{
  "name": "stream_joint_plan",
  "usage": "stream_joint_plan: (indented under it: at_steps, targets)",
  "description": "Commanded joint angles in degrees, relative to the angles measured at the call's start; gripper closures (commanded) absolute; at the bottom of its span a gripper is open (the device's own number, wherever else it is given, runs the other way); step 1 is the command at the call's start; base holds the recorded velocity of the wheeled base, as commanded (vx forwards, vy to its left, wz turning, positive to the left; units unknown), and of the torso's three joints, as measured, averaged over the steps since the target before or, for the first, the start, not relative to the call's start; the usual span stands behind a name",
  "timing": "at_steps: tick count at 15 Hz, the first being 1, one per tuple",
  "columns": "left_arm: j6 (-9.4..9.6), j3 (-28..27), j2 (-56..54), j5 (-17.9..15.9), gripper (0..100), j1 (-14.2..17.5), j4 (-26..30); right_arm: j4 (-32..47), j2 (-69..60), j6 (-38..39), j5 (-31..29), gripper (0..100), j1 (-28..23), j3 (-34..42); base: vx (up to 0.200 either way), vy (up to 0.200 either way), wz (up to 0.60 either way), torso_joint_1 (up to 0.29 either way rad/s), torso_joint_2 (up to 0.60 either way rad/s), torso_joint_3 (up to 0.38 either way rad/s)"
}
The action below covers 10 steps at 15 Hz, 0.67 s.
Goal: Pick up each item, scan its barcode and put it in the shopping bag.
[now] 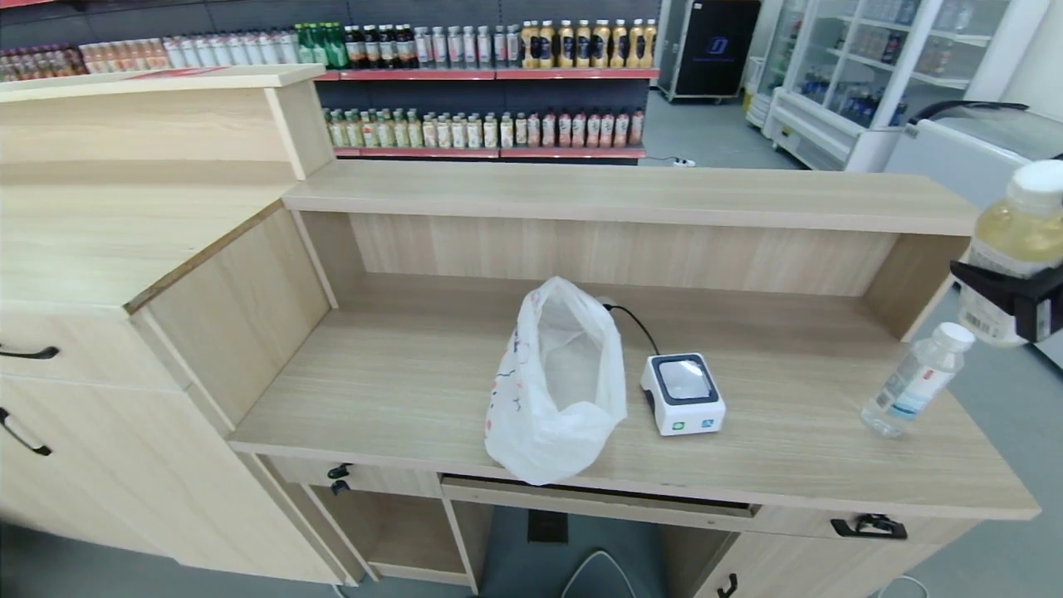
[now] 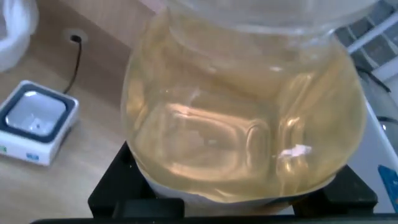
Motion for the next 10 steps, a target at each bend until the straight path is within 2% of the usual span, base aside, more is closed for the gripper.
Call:
stream_joint_plan:
  at_steps: [1, 2, 4, 7, 8, 10]
  targets:
    - [0.02, 0.0, 0.0, 0.0, 100, 0.0, 0.0, -4.2, 8.6, 0.1, -3.8, 100, 6.4, -4.8, 0.000, 0.000, 0.60, 0.007, 0.01, -0.002]
    - [0.02, 0.0, 0.0, 0.0, 100, 0.0, 0.0, -8.0, 11.2, 0.6, -3.5, 100, 8.1, -5.0, 0.000, 0.000, 0.60, 0.007, 0.00, 0.002]
    - [0.02, 0.0, 0.0, 0.0, 100, 0.0, 0.0, -9.6, 15.1, -0.1, -3.2, 100, 9.3, -3.4, 0.000, 0.000, 0.00, 0.000, 0.00, 0.000]
    - [0.02, 0.0, 0.0, 0.0, 100, 0.0, 0.0, -10.0, 19.1, -8.1, -0.4, 100, 9.2, -0.4, 0.000, 0.000, 0.00, 0.000, 0.00, 0.000]
    - [0.02, 0.0, 0.0, 0.0, 100, 0.0, 0.0, -10.7, 20.9, -11.1, 3.6, 100, 9.1, 0.5, 0.000, 0.000, 0.00, 0.000, 0.00, 0.000]
    - [0.02, 0.0, 0.0, 0.0, 100, 0.0, 0.0, -12.1, 23.4, -15.5, 6.7, 100, 7.3, 0.5, 0.000, 0.000, 0.00, 0.000, 0.00, 0.000]
